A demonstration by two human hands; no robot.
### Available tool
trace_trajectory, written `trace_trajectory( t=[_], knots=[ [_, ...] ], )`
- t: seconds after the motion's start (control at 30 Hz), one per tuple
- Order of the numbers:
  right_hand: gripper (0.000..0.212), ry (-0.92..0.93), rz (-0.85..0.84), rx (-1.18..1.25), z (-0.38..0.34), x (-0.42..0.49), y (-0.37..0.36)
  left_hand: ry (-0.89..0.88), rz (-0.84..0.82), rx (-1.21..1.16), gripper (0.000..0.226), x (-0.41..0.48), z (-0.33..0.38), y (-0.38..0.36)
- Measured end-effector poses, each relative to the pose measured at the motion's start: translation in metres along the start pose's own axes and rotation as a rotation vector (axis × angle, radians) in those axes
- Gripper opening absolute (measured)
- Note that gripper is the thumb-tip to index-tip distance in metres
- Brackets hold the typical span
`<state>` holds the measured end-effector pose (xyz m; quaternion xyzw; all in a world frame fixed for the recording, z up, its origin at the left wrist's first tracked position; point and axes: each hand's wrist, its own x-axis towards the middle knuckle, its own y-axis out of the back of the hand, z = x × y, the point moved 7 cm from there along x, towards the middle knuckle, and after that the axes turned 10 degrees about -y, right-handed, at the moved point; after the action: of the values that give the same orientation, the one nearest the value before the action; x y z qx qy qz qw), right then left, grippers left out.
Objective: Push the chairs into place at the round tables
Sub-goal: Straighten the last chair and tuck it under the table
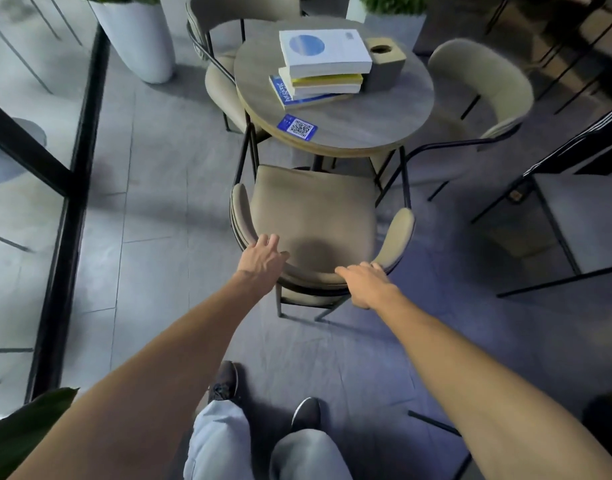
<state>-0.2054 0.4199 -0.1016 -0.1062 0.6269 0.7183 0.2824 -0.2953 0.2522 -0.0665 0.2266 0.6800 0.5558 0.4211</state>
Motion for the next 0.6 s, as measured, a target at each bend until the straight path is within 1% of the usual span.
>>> trace_trajectory(
  t=[0.1, 0.2, 0.43, 0.6],
  knots=[
    [0.056, -0.020, 0.016, 0.052, 0.004, 0.013, -0.009, 0.019, 0.034, 0.035, 0.036, 0.003, -0.002, -0.007],
    [0.062, -0.034, -0.013, 0.104, 0.003, 0.022, -0.013, 0.029, 0.003, 0.057, 0.039, 0.003, -0.001, -0.014],
    [0.052, -0.051, 0.033, 0.143, -0.010, 0.017, -0.011, -0.022, 0.021, 0.118, 0.041, -0.002, -0.012, -0.021],
    [0.052, -0.078, -0.007, 0.213, -0.041, 0.007, -0.015, -0.051, -0.004, 0.119, 0.047, -0.022, -0.030, -0.022]
  ],
)
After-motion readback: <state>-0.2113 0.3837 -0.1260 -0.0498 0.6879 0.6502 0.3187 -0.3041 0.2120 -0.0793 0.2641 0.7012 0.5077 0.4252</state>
